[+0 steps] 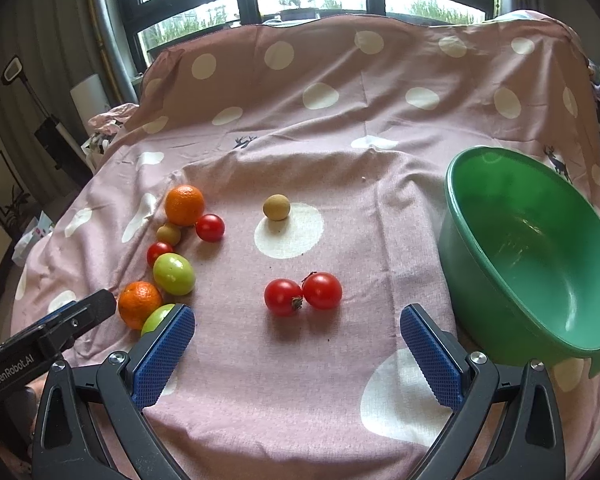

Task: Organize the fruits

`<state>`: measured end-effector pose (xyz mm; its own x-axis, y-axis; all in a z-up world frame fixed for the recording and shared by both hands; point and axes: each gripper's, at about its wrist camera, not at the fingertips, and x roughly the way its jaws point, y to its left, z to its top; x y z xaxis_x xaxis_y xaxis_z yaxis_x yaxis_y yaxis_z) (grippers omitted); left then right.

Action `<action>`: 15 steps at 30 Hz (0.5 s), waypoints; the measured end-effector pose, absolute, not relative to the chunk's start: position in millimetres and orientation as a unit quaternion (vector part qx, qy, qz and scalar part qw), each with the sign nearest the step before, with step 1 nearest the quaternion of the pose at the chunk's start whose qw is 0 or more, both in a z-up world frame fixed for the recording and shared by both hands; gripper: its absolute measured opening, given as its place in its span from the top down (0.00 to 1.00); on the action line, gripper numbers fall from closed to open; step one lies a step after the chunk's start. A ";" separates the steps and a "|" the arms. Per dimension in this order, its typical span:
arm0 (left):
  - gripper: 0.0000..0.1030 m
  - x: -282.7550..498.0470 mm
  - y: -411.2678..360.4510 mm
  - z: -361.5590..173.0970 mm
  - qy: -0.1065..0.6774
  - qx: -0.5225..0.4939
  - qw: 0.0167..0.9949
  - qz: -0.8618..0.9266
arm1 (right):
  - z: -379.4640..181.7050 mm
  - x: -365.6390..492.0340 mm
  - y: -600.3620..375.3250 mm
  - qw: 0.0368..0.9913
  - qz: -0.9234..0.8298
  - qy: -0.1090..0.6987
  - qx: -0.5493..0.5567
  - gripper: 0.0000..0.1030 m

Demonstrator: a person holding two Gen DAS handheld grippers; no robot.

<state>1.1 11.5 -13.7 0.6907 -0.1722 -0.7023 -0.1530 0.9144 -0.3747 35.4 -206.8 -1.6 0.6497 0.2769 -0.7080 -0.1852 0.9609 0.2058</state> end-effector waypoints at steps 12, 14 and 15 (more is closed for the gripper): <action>0.15 -0.3 7.5 -9.0 0.386 -0.201 0.900 -0.038 | 6.1 33.5 -215.6 0.906 0.136 0.392 0.080 0.01; 0.15 -0.9 5.5 -8.3 0.383 -0.195 0.902 -0.036 | 6.2 33.3 -216.2 0.907 0.133 0.391 0.080 0.01; 0.15 -0.7 4.1 -7.6 0.383 -0.188 0.904 -0.033 | 6.2 33.6 -216.2 0.906 0.134 0.392 0.082 0.01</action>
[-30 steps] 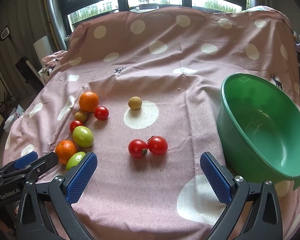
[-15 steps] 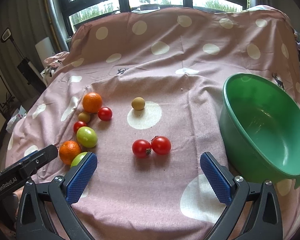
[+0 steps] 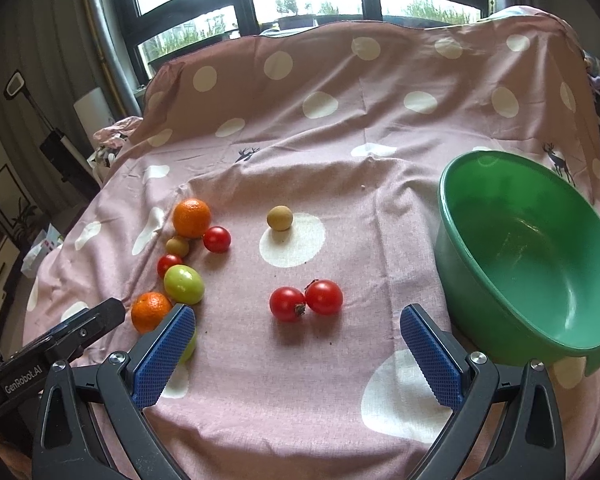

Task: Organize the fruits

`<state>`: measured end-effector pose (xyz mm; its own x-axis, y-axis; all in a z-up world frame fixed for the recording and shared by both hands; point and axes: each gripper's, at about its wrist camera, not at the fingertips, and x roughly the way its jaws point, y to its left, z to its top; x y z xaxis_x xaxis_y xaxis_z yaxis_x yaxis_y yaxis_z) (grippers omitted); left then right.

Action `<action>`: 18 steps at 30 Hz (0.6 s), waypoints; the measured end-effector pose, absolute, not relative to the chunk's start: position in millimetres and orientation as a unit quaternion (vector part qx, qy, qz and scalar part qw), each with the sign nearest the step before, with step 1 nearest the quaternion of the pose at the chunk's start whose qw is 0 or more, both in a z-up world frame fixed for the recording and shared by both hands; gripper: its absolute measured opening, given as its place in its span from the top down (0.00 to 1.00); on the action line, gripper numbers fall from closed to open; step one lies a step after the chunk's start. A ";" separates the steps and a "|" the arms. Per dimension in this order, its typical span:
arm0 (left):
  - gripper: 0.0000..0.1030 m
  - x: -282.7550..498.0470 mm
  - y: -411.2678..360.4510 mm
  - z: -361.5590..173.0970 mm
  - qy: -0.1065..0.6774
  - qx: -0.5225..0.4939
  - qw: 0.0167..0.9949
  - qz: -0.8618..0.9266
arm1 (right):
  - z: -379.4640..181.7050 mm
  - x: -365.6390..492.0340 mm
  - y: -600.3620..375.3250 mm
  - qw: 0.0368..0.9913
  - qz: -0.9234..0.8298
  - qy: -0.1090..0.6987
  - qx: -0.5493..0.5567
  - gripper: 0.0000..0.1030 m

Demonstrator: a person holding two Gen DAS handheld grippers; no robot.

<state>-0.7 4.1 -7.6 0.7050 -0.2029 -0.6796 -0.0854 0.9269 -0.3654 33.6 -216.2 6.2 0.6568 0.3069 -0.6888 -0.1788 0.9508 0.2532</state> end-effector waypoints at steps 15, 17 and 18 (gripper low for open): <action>0.24 -2.1 -2.8 -4.6 0.378 -0.178 0.907 -0.049 | 6.6 32.9 -217.0 0.902 0.145 0.396 0.090 0.02; 0.27 -2.1 -4.7 -3.0 0.380 -0.179 0.906 -0.057 | 7.4 32.6 -217.7 0.901 0.151 0.396 0.095 0.06; 0.28 -2.5 -5.8 -2.1 0.381 -0.178 0.905 -0.059 | 8.2 32.5 -217.9 0.900 0.155 0.396 0.096 0.07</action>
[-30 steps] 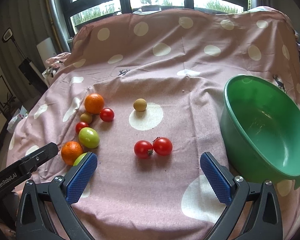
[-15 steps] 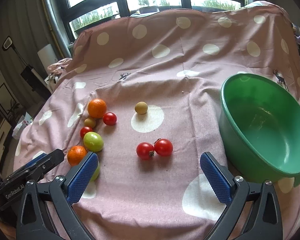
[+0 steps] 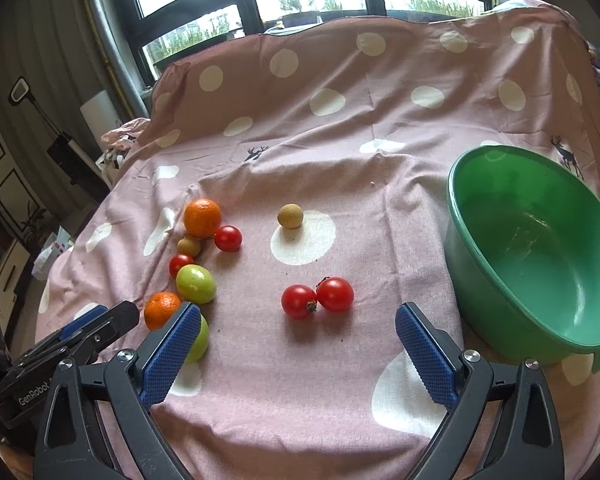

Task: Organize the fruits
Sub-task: 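Move the right tool to the green lime and close on it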

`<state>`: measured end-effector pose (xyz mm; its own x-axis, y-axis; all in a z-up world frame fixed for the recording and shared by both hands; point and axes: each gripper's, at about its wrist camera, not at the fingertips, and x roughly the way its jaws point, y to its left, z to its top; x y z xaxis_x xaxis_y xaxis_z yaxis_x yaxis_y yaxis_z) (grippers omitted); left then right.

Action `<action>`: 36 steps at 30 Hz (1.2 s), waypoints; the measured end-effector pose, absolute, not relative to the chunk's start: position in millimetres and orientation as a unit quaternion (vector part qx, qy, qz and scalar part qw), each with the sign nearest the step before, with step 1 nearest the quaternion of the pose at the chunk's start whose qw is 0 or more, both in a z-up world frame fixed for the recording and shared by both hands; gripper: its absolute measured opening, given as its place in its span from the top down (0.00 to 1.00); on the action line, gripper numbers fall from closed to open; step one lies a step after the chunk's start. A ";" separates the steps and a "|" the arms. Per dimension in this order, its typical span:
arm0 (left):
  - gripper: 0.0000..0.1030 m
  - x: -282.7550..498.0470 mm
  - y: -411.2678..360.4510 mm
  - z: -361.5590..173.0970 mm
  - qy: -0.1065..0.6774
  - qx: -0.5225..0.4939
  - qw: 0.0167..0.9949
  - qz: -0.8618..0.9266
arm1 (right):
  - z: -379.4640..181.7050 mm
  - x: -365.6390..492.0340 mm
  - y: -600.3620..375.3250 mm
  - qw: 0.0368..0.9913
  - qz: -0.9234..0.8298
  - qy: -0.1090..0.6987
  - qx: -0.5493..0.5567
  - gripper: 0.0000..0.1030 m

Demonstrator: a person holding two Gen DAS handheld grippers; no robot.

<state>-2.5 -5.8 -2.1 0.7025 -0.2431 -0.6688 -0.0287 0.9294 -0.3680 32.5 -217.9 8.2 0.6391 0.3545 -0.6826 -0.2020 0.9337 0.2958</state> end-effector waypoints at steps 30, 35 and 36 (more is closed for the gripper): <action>0.62 36.1 -36.8 4.3 0.469 -0.171 0.858 -0.119 | -20.9 103.6 -208.5 0.772 0.285 0.523 0.222 0.55; 0.62 31.7 -48.9 -12.5 0.489 -0.135 0.854 -0.115 | -40.2 105.4 -198.3 0.730 0.314 0.552 0.255 0.59; 0.63 31.8 -49.0 -13.8 0.488 -0.135 0.854 -0.115 | -41.6 104.4 -194.9 0.725 0.319 0.555 0.254 0.61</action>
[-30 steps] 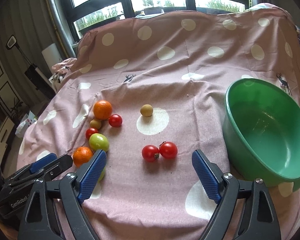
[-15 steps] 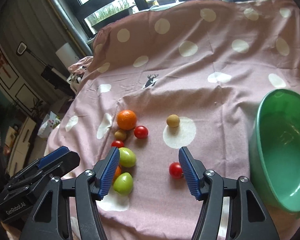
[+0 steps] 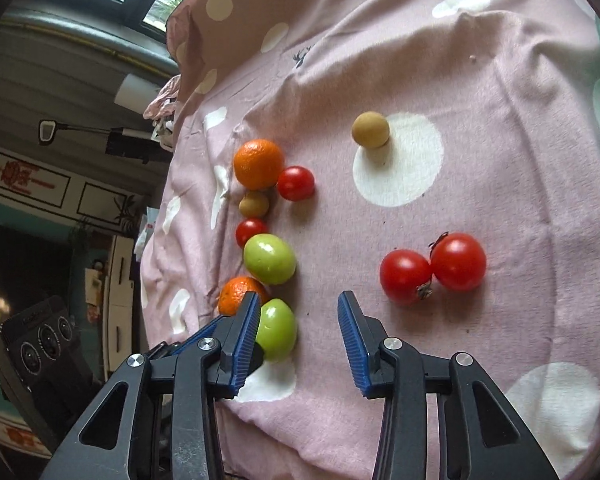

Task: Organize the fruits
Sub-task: 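Move the right tool to the green lime and close on it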

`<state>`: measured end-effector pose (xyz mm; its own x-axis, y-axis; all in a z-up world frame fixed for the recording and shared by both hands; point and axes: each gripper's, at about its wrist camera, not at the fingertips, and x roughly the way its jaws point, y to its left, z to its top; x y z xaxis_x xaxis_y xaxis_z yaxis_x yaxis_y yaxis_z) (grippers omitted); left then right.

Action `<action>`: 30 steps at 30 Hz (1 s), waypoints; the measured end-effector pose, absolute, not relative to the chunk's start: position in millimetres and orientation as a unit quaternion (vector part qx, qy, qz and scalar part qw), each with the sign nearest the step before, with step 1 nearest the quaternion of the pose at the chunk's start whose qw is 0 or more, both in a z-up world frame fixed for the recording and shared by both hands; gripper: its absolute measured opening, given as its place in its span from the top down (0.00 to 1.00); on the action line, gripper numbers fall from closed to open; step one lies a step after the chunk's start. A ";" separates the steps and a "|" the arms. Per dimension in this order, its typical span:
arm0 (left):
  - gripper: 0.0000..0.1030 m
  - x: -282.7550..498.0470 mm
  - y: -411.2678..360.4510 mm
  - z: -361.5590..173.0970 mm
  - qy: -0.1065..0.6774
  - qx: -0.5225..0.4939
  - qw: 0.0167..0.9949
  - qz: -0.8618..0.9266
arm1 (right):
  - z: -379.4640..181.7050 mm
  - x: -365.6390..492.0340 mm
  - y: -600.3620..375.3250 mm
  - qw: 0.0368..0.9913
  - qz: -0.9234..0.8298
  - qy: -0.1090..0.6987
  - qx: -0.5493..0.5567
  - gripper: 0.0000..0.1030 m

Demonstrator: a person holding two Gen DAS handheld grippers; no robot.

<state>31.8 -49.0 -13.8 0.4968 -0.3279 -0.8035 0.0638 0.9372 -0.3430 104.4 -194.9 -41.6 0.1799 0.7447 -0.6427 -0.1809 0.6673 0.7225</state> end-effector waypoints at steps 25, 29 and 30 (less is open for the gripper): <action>0.63 34.1 -44.8 -34.5 0.521 -0.132 0.838 -0.097 | -71.4 104.8 -163.6 0.680 0.350 0.593 0.253 0.61; 0.63 36.1 -47.4 -38.3 0.525 -0.128 0.837 -0.091 | -68.7 102.7 -158.0 0.682 0.354 0.590 0.246 0.61; 0.63 36.2 -47.3 -38.0 0.523 -0.128 0.837 -0.091 | -68.1 102.3 -157.2 0.685 0.354 0.590 0.242 0.61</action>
